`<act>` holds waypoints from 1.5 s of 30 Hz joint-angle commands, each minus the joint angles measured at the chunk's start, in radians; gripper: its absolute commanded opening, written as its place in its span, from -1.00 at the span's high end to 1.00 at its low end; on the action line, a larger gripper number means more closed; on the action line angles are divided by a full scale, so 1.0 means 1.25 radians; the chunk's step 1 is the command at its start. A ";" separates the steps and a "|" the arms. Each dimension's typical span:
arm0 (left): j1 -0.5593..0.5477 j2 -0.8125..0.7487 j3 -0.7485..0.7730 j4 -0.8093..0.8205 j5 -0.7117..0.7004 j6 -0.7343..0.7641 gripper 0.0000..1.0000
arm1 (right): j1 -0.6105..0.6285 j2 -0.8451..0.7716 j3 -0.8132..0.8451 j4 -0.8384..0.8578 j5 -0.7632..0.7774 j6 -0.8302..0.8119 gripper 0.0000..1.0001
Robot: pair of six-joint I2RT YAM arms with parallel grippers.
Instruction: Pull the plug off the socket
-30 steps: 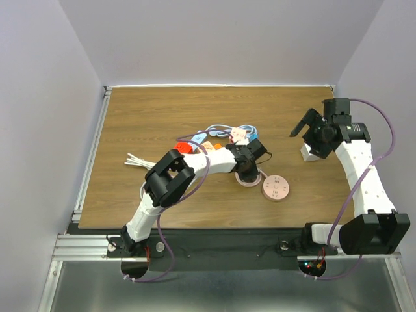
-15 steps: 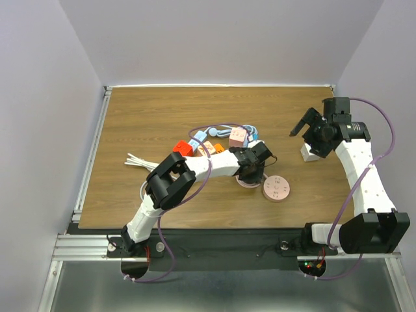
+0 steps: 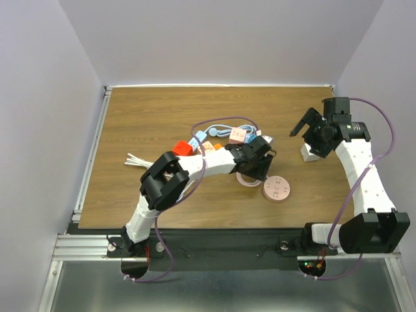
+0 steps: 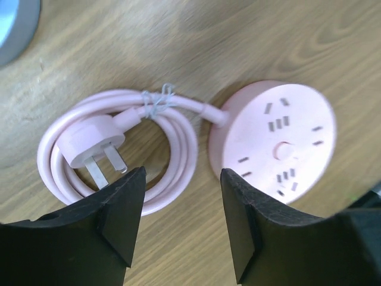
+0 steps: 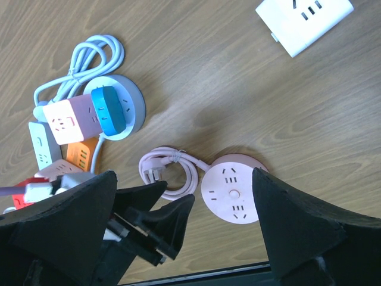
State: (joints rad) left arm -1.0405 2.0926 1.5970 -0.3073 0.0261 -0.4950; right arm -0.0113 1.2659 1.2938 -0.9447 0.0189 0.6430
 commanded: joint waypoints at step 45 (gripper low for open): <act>-0.044 0.029 -0.102 0.009 0.082 0.184 1.00 | 0.005 -0.003 0.033 0.001 0.012 -0.006 -1.00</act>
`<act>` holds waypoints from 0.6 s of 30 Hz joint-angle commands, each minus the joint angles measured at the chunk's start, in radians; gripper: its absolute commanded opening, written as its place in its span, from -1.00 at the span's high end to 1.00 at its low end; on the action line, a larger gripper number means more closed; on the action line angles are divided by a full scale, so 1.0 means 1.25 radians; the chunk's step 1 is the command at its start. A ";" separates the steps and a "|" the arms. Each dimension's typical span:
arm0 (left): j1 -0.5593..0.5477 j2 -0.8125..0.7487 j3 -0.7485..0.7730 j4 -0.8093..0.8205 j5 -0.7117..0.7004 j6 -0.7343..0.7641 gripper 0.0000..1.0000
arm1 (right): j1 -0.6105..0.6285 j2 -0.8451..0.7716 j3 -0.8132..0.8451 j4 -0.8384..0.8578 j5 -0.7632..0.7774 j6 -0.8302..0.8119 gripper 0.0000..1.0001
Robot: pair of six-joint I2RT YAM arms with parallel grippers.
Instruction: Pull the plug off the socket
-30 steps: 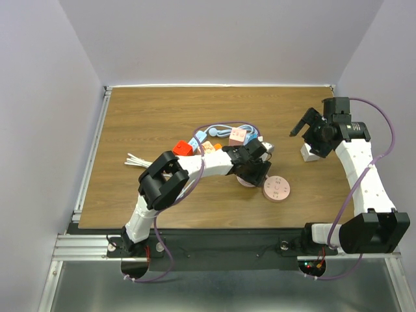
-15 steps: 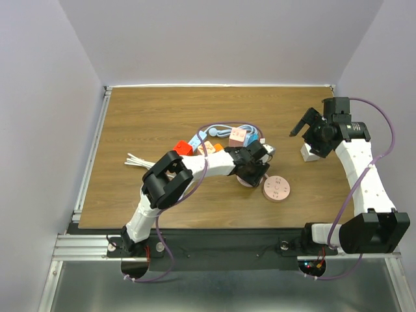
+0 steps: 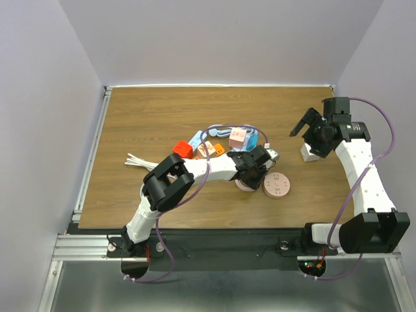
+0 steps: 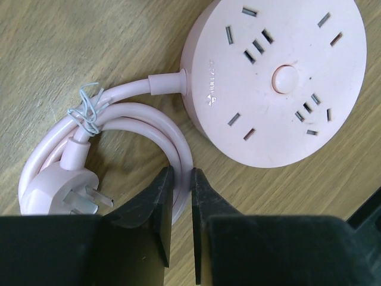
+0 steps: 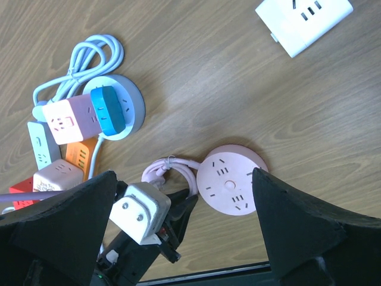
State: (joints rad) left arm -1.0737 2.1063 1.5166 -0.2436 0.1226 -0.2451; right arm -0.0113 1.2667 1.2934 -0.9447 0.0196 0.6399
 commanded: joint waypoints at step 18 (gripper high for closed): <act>0.002 -0.207 0.552 -0.428 -0.151 -0.086 1.00 | 0.005 0.016 0.080 -0.005 0.103 0.008 -1.00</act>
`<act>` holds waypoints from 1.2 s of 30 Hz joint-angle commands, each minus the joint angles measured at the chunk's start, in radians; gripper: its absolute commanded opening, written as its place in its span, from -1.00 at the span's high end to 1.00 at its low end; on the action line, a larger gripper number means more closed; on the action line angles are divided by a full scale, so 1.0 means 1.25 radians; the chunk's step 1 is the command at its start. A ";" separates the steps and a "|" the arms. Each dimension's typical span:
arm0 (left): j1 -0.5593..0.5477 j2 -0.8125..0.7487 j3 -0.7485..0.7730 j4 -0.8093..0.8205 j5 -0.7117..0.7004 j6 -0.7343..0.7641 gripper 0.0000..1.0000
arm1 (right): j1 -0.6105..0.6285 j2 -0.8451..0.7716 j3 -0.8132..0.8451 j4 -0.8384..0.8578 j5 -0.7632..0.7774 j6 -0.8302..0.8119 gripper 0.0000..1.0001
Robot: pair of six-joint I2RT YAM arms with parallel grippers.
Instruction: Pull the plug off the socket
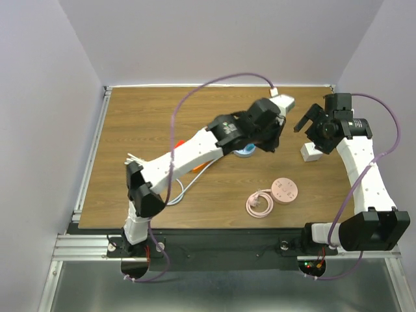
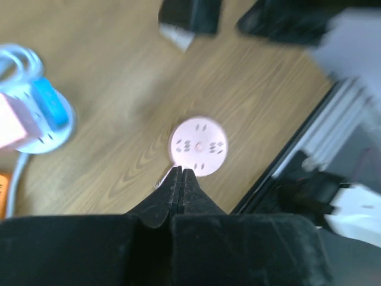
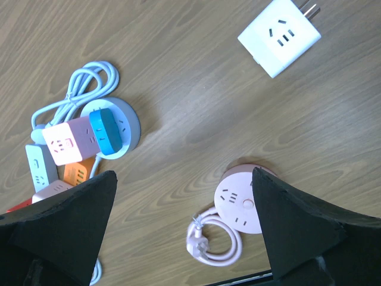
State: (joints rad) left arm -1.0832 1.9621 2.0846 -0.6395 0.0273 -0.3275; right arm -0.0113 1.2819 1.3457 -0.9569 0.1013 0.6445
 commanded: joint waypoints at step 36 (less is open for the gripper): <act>-0.031 0.073 -0.301 0.205 0.054 0.035 -0.09 | 0.005 -0.044 -0.036 0.005 0.050 0.005 -1.00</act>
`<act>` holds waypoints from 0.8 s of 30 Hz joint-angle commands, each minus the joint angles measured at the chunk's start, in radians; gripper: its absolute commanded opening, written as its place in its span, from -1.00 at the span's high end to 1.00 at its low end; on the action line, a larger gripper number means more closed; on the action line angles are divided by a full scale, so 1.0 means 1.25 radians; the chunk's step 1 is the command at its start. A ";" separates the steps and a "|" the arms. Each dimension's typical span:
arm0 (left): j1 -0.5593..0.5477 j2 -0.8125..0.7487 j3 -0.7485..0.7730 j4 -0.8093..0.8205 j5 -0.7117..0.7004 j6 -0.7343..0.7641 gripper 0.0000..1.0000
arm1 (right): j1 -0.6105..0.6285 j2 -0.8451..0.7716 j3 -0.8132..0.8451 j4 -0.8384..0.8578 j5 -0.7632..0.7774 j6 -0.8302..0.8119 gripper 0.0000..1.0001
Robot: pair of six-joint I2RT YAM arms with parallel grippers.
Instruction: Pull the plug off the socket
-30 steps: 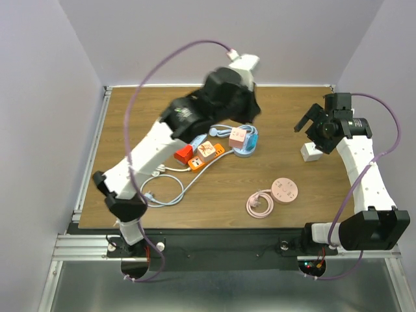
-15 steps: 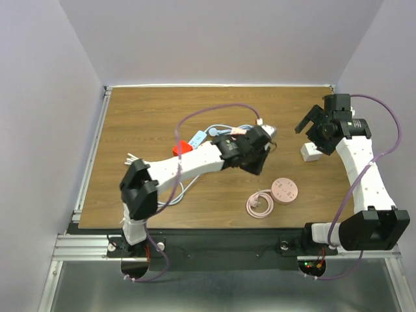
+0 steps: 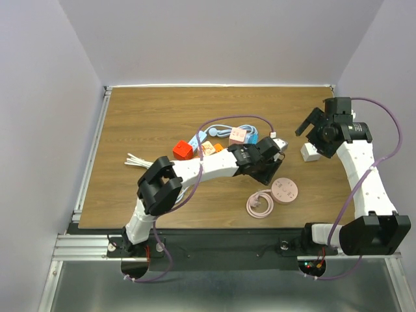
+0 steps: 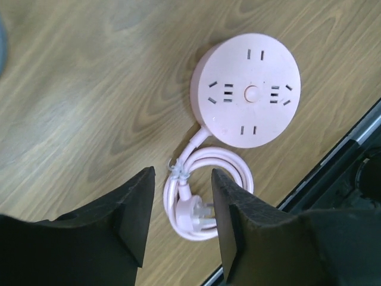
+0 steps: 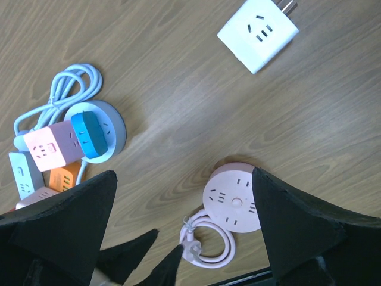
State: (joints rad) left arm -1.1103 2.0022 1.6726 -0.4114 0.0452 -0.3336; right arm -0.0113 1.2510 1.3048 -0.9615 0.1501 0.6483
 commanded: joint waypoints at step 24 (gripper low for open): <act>-0.013 0.084 -0.070 0.004 0.147 0.161 -0.15 | 0.005 -0.019 -0.013 0.007 0.003 -0.003 -1.00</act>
State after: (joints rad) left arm -1.1198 2.1330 1.6028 -0.3889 0.1913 -0.1829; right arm -0.0113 1.2495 1.2930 -0.9607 0.1497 0.6479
